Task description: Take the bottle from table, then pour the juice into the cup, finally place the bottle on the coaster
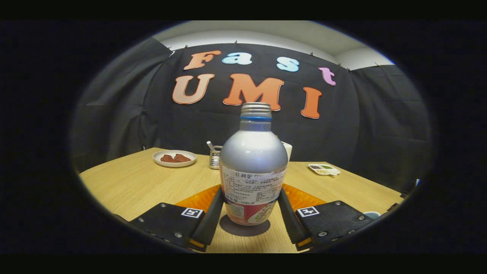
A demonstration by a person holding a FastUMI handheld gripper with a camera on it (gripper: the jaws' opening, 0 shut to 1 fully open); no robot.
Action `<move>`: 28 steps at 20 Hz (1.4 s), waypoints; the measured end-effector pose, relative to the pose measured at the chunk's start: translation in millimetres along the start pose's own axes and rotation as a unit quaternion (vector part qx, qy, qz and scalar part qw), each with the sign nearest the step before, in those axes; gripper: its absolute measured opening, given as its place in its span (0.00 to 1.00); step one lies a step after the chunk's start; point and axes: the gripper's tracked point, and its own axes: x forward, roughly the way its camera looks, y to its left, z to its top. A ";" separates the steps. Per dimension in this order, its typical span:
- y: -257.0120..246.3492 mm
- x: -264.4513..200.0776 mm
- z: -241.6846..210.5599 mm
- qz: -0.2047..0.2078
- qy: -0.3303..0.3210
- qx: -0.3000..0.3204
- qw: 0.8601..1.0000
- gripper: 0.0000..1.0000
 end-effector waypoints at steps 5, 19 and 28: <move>4.6 6.9 -23.3 0.010 0.025 0.001 1.000 0.75; 7.8 14.9 -52.3 0.024 0.059 0.000 0.998 0.76; 6.3 10.8 -61.4 0.041 0.075 0.014 0.996 0.91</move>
